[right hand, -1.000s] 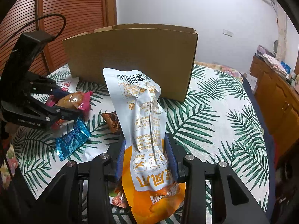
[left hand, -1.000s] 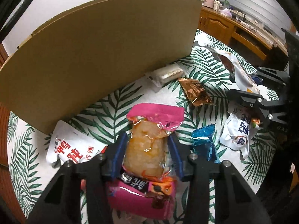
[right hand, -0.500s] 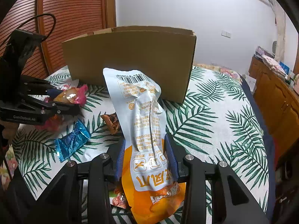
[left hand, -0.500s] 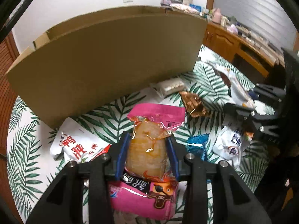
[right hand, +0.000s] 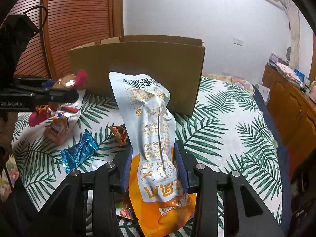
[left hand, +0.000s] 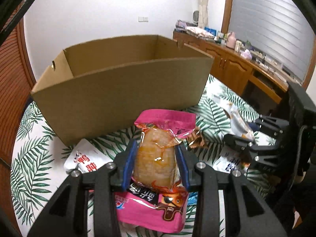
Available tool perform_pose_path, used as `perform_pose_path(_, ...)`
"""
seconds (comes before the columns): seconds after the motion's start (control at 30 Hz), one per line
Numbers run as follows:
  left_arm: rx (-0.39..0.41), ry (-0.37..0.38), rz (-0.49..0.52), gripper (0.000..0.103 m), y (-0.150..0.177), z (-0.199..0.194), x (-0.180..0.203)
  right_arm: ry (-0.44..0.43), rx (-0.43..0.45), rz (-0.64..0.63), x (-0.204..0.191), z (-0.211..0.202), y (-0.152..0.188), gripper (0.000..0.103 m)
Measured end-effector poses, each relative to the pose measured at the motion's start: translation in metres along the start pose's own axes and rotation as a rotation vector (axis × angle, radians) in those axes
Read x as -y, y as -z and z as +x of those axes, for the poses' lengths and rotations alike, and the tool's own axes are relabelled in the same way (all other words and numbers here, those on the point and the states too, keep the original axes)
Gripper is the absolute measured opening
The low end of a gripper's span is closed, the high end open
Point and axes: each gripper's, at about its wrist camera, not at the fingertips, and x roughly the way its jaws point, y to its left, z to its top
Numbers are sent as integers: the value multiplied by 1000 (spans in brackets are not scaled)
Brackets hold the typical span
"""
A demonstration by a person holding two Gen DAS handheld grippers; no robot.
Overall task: Organize snacks
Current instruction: 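Carry the white-orange pouch and pink pack up over the cardboard box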
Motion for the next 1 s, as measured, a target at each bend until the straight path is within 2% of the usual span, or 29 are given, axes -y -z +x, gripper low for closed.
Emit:
perform_pose_path(0.2,50,1,-19,38,-14,-14,-7,31,-2,-29,-6,-6,-4,39)
perform_pose_path(0.37,102,1,-28,38,-29,-27,-12,30,32,-54,-10,-19,-17,39)
perform_pose_path(0.53,151,8,-41,38,-46,-35,-25,67,69,-117,-19,-32,-33,39)
perform_pose_path(0.73,195,15,-41,38,-68,-40,-41,76,101,-136,-20,-42,-59,39)
perform_pose_path(1.0,235,6,-35,38,-104,-36,-65,67,169,-188,-25,-39,-115,39)
